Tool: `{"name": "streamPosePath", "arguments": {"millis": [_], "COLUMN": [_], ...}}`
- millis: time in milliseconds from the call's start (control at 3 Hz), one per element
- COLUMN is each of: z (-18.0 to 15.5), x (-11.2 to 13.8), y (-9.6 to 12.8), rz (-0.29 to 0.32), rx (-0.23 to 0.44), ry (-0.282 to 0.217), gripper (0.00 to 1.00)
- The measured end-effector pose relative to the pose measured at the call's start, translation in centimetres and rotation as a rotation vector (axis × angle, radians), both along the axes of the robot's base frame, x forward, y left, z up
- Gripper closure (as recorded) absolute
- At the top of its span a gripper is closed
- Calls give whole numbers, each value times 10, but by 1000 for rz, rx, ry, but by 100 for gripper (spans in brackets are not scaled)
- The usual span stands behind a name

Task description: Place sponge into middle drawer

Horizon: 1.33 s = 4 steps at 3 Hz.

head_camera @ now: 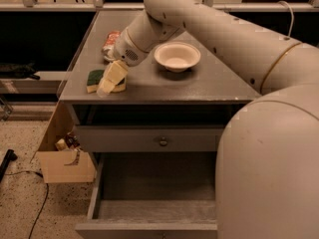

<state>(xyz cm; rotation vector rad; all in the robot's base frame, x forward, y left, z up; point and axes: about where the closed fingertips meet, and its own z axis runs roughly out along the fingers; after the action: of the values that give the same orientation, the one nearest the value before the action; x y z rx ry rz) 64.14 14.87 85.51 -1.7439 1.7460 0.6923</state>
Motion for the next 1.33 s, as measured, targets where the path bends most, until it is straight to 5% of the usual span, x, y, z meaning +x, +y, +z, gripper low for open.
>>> {"name": "streamPosePath", "arguments": {"millis": [1000,1333], "z": [0,0], "x": [0,0], "y": [0,0], "rz": [0,0], "rx": [0,0], "ry": [0,0], "gripper": [77,61]}}
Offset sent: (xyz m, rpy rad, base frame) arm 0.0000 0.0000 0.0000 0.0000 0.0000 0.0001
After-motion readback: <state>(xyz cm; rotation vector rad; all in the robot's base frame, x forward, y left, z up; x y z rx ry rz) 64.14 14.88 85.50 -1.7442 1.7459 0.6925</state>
